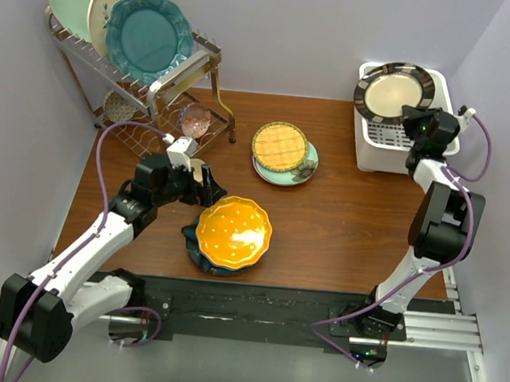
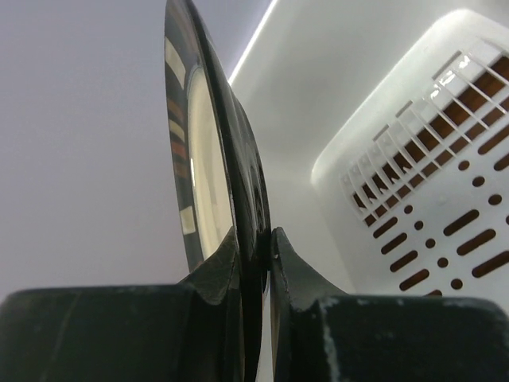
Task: Place the plates into the plastic bin on the countertop
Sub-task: Place the plate in the plastic bin.
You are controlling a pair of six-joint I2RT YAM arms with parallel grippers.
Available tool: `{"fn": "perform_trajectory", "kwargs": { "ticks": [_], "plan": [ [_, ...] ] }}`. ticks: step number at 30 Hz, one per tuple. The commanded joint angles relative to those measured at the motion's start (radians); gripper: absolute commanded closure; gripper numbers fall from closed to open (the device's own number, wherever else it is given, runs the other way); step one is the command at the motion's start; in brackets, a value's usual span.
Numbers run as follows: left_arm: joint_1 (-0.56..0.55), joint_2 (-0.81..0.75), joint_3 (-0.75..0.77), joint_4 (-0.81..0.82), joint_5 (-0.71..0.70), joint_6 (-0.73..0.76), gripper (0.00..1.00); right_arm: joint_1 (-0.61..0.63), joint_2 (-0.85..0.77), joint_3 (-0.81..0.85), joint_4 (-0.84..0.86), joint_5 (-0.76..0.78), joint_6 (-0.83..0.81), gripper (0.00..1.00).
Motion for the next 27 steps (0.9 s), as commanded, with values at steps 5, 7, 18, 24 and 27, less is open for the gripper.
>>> {"fn": "perform_trajectory", "kwargs": {
  "ticks": [5,7,18,24,27],
  "plan": [
    [0.004,0.017,0.004,0.036,0.01,-0.003,0.0,-0.008,-0.106,-0.05,0.226,0.09,0.006,1.0],
    [0.004,0.018,0.002,0.037,0.01,-0.003,0.0,-0.008,-0.142,-0.091,0.223,0.137,0.02,1.0],
    [0.004,0.017,0.001,0.034,0.013,-0.004,0.0,-0.01,-0.131,-0.127,0.16,0.292,0.162,1.0],
    [0.003,0.011,-0.002,0.034,0.01,-0.006,0.0,-0.012,-0.013,-0.025,0.1,0.242,0.219,1.0],
    [0.003,0.009,-0.004,0.033,0.008,-0.006,0.0,-0.013,0.031,0.005,0.074,0.223,0.242,1.0]
  ]
}}
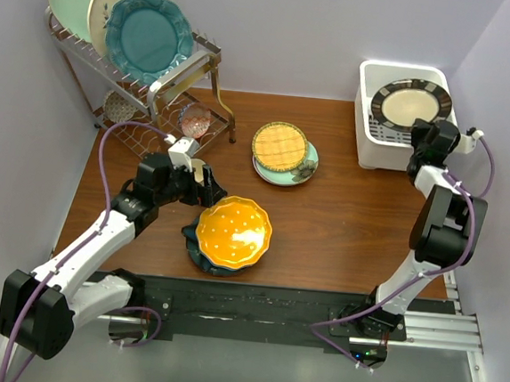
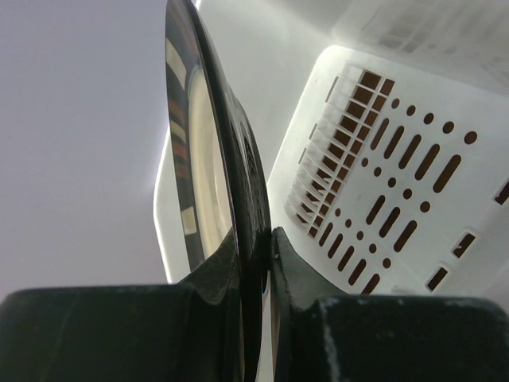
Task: Place the plates into the plastic bin on the countertop
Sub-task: Place the plate in the plastic bin.
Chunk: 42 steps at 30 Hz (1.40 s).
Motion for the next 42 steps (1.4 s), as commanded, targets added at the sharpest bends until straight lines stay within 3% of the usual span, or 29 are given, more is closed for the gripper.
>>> {"fn": "perform_trajectory", "kwargs": {
  "ticks": [1,13,22,27,33,42],
  "plan": [
    [0.003,-0.012,-0.001,0.031,0.008,-0.006,0.0,-0.001,0.078,0.098,0.122,-0.029,0.11,1.0],
    [0.003,-0.003,-0.003,0.034,0.008,-0.006,0.0,-0.041,0.096,0.034,0.311,-0.204,0.28,1.0],
    [0.003,0.002,-0.009,0.044,0.014,-0.01,0.0,-0.041,0.118,0.221,-0.069,-0.231,0.211,1.0],
    [0.001,-0.001,-0.009,0.046,0.015,-0.012,0.0,-0.039,0.131,0.215,-0.114,-0.225,0.228,1.0],
    [-0.001,-0.004,-0.015,0.046,0.015,-0.014,0.0,-0.041,0.165,0.273,-0.339,-0.196,0.282,1.0],
    [-0.004,0.0,-0.017,0.047,0.012,-0.014,0.0,-0.045,0.22,0.281,-0.265,-0.389,0.408,1.0]
  ]
}}
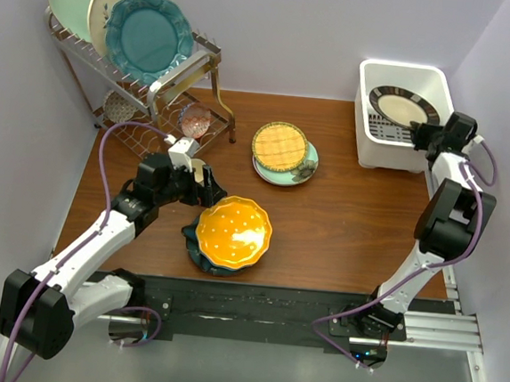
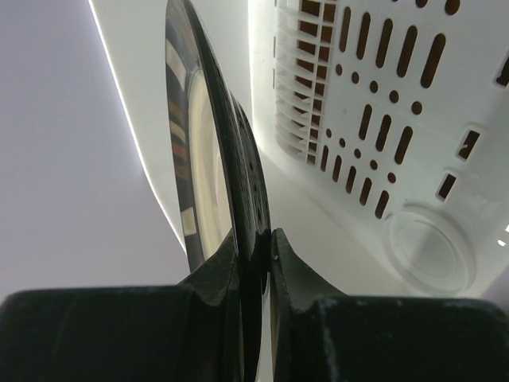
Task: Place the plates into the plastic bin on the countertop
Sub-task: Place the plate in the plastic bin.
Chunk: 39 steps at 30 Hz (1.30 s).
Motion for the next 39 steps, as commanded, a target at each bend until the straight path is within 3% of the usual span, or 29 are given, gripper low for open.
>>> {"fn": "perform_trajectory", "kwargs": {
  "ticks": [1,6,16,23,30,39],
  "plan": [
    [-0.004,-0.001,-0.015,0.048,0.012,-0.012,0.0,0.034,0.118,0.02,0.2,-0.145,0.16,1.0],
    [-0.006,0.001,-0.015,0.051,0.012,-0.014,0.0,0.032,0.133,-0.009,0.355,-0.254,0.284,1.0],
    [-0.007,0.002,-0.018,0.054,0.013,-0.014,0.0,0.034,0.112,0.021,0.34,-0.266,0.266,1.0],
    [-0.007,0.01,-0.018,0.062,0.016,-0.015,0.0,0.045,0.109,0.072,0.246,-0.219,0.228,1.0],
    [-0.007,0.013,-0.018,0.065,0.016,-0.015,0.0,0.081,0.075,0.167,-0.056,-0.036,0.116,1.0],
    [-0.007,0.014,-0.018,0.066,0.021,-0.015,0.0,0.134,0.129,0.188,-0.048,0.091,0.099,1.0]
  ]
}}
